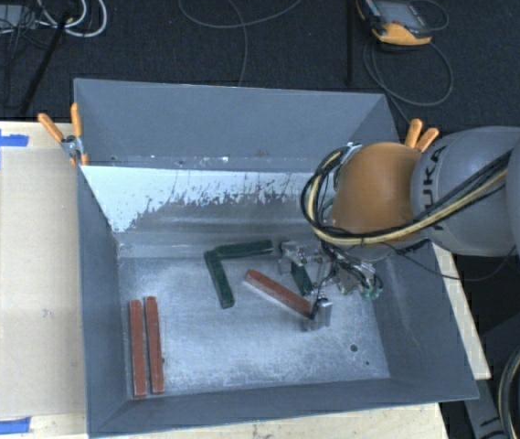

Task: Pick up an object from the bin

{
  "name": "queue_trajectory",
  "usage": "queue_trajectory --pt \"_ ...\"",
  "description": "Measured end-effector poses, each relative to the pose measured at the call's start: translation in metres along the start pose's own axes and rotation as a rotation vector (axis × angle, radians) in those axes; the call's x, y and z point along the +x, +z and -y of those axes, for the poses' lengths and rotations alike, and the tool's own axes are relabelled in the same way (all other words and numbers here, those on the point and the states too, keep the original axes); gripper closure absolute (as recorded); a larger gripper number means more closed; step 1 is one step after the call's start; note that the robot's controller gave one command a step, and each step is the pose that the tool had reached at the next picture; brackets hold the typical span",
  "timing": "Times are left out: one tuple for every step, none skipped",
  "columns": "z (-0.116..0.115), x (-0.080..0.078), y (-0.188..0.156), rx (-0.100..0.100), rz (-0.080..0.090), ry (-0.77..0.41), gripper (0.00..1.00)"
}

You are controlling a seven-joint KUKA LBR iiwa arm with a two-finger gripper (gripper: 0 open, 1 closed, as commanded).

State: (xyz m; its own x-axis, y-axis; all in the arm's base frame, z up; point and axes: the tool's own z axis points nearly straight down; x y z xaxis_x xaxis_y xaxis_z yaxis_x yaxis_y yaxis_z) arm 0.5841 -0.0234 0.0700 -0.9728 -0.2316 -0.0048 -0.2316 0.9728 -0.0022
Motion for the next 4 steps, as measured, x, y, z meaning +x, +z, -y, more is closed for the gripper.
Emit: queue_trajectory --pt "-0.002 0.002 0.000 -0.003 -0.005 0.000 1.00" --pt "-0.002 0.002 0.000 -0.003 -0.004 0.001 0.00" --pt "-0.002 0.001 0.000 -0.003 -0.004 0.002 1.00" --pt "0.007 -0.009 -0.171 0.000 0.005 -0.250 1.00"
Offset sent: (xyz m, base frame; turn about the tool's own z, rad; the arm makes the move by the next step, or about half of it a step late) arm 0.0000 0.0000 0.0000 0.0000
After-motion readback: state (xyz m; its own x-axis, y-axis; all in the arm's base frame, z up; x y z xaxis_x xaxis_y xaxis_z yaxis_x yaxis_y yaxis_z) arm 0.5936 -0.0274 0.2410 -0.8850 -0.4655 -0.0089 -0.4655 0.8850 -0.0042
